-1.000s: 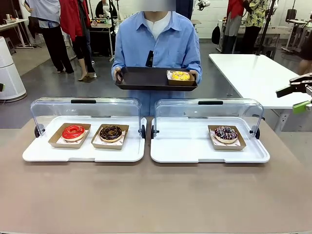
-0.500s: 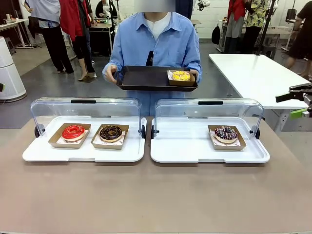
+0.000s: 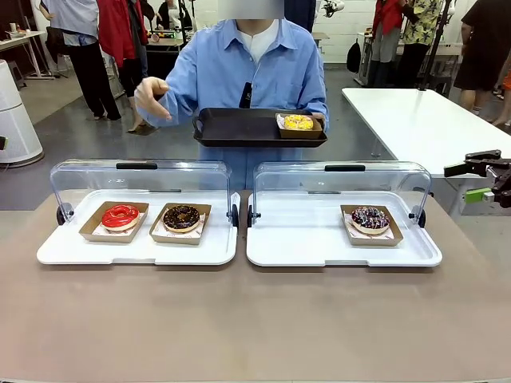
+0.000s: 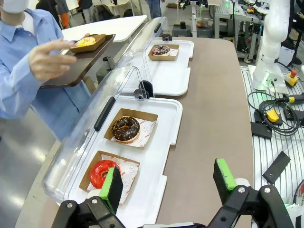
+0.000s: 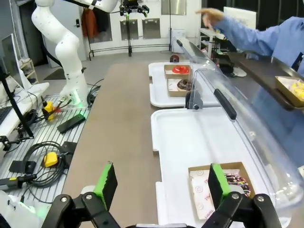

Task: Provide the desired donut to the person.
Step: Place the picked Paper togo box onto the Handle tray extended by the person.

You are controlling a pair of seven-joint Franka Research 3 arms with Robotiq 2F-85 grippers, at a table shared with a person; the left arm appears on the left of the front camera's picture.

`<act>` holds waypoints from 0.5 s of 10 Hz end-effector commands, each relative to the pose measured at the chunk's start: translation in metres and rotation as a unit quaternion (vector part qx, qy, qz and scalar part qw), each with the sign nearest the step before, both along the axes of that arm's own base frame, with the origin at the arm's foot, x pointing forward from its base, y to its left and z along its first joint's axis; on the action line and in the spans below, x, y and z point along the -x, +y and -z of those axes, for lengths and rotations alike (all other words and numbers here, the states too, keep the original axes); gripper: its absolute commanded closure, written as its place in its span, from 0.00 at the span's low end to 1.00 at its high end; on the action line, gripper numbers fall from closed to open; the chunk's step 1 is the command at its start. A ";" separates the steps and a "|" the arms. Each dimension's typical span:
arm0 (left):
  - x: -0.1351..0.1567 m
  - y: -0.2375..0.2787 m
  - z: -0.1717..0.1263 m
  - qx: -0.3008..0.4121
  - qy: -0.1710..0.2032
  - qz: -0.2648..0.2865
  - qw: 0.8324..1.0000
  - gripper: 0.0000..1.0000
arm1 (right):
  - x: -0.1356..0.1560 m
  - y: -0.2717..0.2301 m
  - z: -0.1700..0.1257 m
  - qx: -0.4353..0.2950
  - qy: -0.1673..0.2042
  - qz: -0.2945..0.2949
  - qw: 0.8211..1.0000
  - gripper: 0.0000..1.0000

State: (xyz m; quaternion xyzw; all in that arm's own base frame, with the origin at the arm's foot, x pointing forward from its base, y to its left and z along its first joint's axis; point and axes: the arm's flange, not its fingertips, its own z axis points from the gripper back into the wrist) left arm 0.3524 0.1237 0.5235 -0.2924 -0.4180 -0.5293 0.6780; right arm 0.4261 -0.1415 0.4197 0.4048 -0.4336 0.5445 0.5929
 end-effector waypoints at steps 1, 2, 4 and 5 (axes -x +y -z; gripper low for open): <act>0.001 0.001 -0.001 0.005 -0.004 0.002 1.000 0.00 | 0.005 -0.003 0.000 -0.002 -0.002 0.005 1.000 0.00; 0.001 0.001 -0.001 0.005 -0.004 0.002 1.000 0.00 | 0.005 -0.003 0.000 -0.002 -0.002 0.005 1.000 0.00; 0.001 0.001 -0.001 0.005 -0.004 0.002 1.000 0.00 | 0.005 -0.003 0.000 -0.002 -0.002 0.005 1.000 0.00; 0.001 0.001 -0.001 0.005 -0.004 0.002 1.000 0.00 | 0.005 -0.003 0.000 -0.002 -0.002 0.005 1.000 0.00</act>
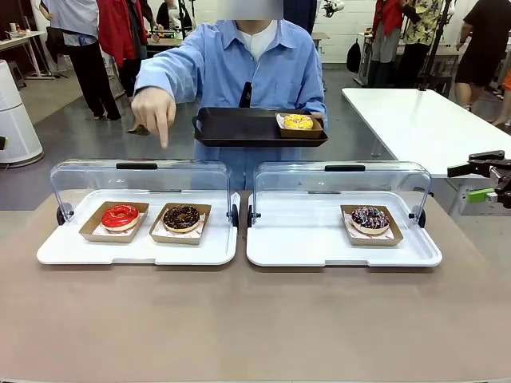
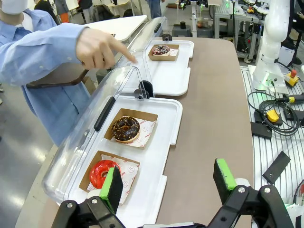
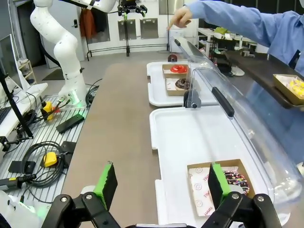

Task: Provide the desired donut to the person.
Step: Pick up and lift the Paper togo box containing the Donut pointed at by the person.

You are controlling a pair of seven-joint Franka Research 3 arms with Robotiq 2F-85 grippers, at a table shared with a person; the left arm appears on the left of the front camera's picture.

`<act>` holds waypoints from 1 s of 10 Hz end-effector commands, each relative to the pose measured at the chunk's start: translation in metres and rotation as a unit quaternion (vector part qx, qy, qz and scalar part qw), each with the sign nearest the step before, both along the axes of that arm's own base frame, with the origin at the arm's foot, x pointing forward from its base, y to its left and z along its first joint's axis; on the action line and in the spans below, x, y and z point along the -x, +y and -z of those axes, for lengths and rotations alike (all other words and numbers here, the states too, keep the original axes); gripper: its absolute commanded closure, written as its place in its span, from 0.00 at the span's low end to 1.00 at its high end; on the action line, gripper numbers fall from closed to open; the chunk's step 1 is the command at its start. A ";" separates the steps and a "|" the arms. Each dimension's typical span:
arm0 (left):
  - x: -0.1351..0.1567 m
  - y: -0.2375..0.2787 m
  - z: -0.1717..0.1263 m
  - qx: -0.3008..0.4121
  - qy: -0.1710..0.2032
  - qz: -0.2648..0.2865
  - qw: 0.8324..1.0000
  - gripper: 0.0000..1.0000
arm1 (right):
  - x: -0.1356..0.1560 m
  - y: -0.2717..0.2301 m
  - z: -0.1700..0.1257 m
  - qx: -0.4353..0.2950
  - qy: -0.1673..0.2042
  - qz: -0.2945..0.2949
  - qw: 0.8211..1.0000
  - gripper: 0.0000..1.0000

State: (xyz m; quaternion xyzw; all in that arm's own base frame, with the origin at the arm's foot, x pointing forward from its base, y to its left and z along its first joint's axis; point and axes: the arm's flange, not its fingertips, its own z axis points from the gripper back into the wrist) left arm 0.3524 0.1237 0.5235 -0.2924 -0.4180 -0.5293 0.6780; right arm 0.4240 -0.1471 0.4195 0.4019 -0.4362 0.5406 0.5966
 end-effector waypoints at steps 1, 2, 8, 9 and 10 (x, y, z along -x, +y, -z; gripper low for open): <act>0.001 0.001 -0.001 0.005 -0.004 0.002 1.000 0.00 | 0.003 0.002 0.000 -0.003 -0.002 -0.001 1.000 0.00; 0.001 0.001 -0.001 0.005 -0.004 0.002 1.000 0.00 | 0.003 0.002 0.000 -0.003 -0.002 -0.001 1.000 0.00; 0.001 0.001 -0.001 0.005 -0.004 0.002 1.000 0.00 | 0.003 0.002 0.000 -0.003 -0.002 -0.001 1.000 0.00; 0.001 0.001 -0.001 0.005 -0.004 0.002 1.000 0.00 | 0.003 0.002 0.000 -0.003 -0.002 -0.001 1.000 0.00; 0.001 0.001 -0.001 0.005 -0.004 0.002 1.000 0.00 | 0.003 0.002 0.000 -0.003 -0.002 -0.001 1.000 0.00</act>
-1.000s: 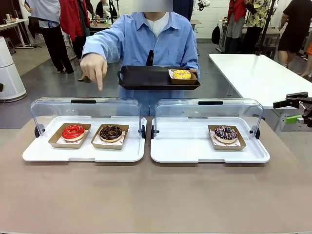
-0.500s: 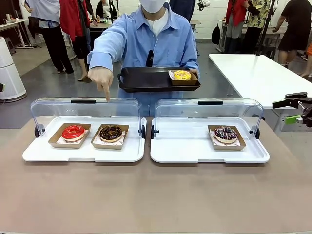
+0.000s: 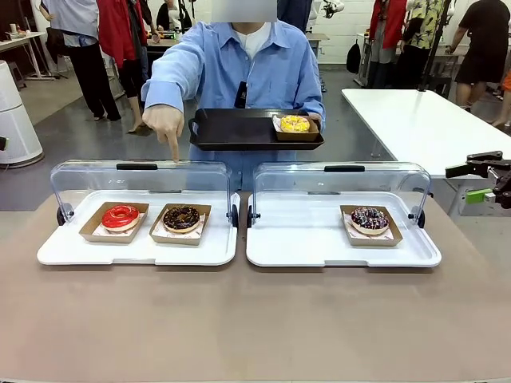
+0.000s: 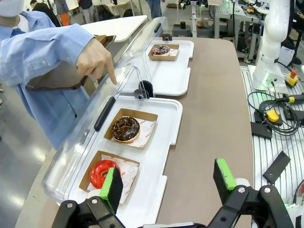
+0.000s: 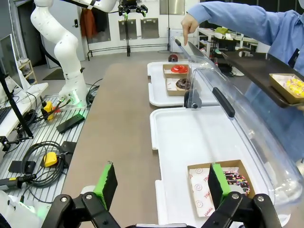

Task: Provide the desired donut to the person.
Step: Pick up and lift the Paper togo box containing the Donut pointed at by the person.

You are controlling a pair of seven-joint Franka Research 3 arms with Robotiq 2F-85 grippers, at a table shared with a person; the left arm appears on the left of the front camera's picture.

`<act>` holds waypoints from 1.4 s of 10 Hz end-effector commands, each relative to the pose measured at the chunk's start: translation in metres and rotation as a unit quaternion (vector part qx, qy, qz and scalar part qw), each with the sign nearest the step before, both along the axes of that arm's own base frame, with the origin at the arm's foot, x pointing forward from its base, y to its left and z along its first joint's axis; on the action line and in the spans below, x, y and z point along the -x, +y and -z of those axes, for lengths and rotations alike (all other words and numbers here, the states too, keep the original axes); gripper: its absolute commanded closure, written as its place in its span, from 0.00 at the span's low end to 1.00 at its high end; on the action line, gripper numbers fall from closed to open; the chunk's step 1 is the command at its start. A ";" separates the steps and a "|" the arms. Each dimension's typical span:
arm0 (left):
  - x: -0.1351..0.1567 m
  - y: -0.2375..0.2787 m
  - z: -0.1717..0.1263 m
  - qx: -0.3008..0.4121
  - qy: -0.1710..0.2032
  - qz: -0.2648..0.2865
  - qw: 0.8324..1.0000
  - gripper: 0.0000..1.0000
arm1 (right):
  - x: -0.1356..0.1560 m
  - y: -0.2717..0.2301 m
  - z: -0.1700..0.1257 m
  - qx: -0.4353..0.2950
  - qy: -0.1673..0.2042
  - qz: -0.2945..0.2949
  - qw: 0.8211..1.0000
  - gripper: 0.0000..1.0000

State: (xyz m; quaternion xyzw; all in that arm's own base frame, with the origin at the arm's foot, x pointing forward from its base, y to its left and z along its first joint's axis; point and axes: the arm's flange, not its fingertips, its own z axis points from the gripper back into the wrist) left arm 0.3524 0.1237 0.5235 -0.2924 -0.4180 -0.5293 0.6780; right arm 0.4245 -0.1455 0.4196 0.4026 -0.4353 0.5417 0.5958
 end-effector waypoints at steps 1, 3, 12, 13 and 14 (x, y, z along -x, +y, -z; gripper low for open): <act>0.001 0.001 -0.001 0.005 -0.004 0.002 1.000 0.00 | 0.004 0.001 0.000 -0.003 -0.002 0.001 1.000 0.00; 0.000 0.000 0.000 0.000 0.000 0.000 1.000 0.00 | 0.004 0.001 0.000 -0.003 -0.002 0.001 1.000 0.00; -0.005 -0.210 -0.070 -0.462 -0.018 0.111 0.880 0.00 | 0.004 0.001 0.000 -0.003 -0.002 0.001 1.000 0.00; -0.003 -0.238 -0.055 -0.484 -0.018 0.111 0.868 0.00 | 0.004 0.001 0.000 -0.003 -0.002 0.001 1.000 0.00; -0.009 -0.265 -0.039 -0.487 -0.014 0.120 0.865 0.00 | 0.004 0.001 0.000 -0.003 -0.002 0.001 1.000 0.00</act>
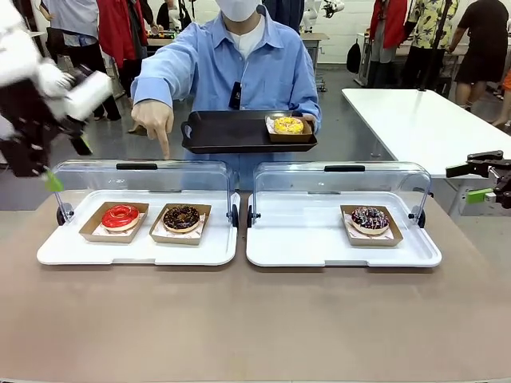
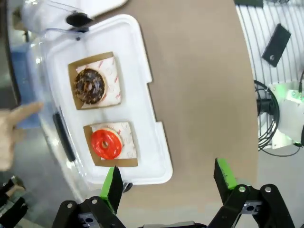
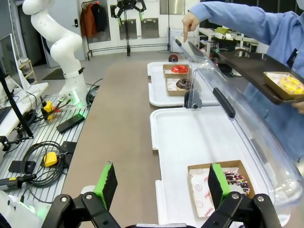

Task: Provide the desired donut to the person.
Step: Pick up and lift the Paper togo box containing the Donut pointed at by the person.

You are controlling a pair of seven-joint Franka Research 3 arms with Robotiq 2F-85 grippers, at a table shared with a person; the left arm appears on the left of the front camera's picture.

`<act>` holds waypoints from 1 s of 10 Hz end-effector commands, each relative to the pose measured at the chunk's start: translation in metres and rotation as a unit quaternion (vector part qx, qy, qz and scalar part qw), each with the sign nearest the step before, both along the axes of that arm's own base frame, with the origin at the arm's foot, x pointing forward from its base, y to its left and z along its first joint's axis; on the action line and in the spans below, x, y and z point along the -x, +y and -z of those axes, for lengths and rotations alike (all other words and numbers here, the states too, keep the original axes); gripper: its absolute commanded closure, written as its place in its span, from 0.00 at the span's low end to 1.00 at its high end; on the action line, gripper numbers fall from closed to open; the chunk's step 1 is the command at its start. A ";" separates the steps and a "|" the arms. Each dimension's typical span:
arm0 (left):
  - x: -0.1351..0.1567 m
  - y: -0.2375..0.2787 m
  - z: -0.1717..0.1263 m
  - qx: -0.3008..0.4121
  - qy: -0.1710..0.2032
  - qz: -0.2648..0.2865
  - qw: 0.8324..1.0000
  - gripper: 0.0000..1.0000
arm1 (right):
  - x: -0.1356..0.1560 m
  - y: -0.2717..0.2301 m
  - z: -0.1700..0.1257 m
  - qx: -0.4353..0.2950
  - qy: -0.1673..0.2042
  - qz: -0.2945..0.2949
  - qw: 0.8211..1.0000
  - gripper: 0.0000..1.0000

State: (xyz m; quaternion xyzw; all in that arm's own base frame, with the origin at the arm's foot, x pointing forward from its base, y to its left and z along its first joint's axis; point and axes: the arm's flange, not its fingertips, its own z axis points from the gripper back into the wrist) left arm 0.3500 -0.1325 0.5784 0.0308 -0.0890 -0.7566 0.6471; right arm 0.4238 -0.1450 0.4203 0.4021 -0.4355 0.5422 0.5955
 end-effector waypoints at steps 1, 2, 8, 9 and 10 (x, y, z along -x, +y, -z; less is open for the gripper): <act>-0.017 -0.034 0.033 -0.017 0.014 -0.007 1.000 0.00 | 0.003 0.000 0.001 -0.003 -0.001 0.001 1.000 0.00; -0.019 -0.056 0.053 -0.025 0.016 -0.003 1.000 0.00 | 0.003 0.000 0.001 -0.003 -0.001 0.001 1.000 0.00; -0.054 -0.108 0.134 -0.056 -0.017 -0.026 0.998 0.00 | 0.003 0.000 0.001 -0.003 -0.001 0.001 1.000 0.00; -0.056 -0.105 0.134 -0.037 0.002 -0.008 0.999 0.00 | 0.003 0.000 0.001 -0.003 -0.001 0.001 1.000 0.00; -0.052 -0.095 0.128 -0.012 0.015 0.008 1.000 0.00 | 0.003 0.000 0.001 -0.003 -0.001 0.001 1.000 0.00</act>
